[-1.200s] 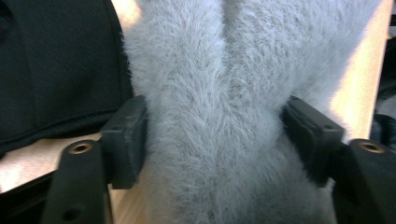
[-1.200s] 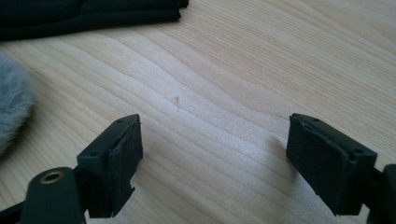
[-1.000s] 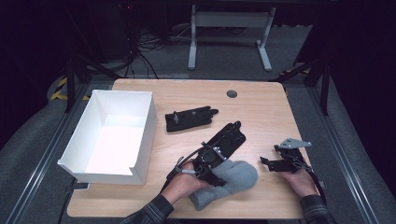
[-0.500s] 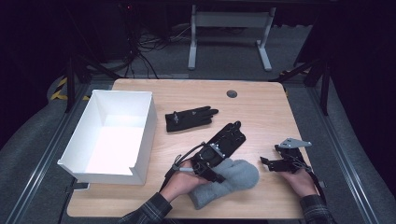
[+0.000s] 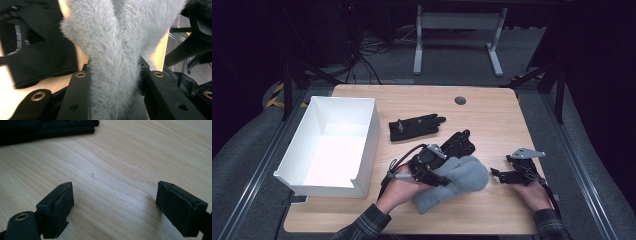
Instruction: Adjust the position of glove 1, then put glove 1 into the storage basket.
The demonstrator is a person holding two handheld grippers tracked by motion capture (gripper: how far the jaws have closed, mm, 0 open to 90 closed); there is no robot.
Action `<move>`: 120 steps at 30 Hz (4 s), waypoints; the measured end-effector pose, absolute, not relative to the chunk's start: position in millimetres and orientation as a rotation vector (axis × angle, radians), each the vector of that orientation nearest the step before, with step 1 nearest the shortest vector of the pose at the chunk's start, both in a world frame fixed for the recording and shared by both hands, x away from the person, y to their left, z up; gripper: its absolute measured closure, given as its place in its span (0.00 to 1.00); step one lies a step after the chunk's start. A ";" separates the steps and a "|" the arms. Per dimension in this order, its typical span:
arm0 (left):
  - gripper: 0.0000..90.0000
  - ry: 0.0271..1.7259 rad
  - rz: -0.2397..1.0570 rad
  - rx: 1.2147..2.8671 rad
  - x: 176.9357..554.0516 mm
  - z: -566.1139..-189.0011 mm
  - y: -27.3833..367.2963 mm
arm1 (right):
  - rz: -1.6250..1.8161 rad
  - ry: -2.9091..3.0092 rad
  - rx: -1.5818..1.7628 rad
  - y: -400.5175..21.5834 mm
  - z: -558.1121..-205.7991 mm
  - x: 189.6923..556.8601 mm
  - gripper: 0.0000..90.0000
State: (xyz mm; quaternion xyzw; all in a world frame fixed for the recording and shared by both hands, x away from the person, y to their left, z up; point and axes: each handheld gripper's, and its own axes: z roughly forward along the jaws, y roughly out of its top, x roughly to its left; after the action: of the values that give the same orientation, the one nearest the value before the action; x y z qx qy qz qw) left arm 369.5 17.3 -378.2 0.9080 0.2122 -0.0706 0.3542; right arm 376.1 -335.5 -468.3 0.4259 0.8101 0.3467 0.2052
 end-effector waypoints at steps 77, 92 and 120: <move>0.76 1.252 0.131 1.995 411.2 -306.9 284.0 | 0.964 2.248 1.203 -335.5 -468.3 376.9 0.16; 0.76 1.470 0.079 1.995 431.3 -373.5 303.7 | 0.963 2.248 1.203 -335.4 -468.4 376.9 0.16; 0.38 1.557 0.203 2.041 442.3 -398.5 297.4 | 0.963 2.247 1.204 -335.4 -468.4 377.0 0.16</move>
State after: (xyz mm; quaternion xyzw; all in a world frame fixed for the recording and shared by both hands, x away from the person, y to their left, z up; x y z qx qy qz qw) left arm 442.3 297.4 -398.5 0.7612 0.5804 0.0755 0.2794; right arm 377.0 -335.4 -468.4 0.4323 0.8067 0.3458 0.2065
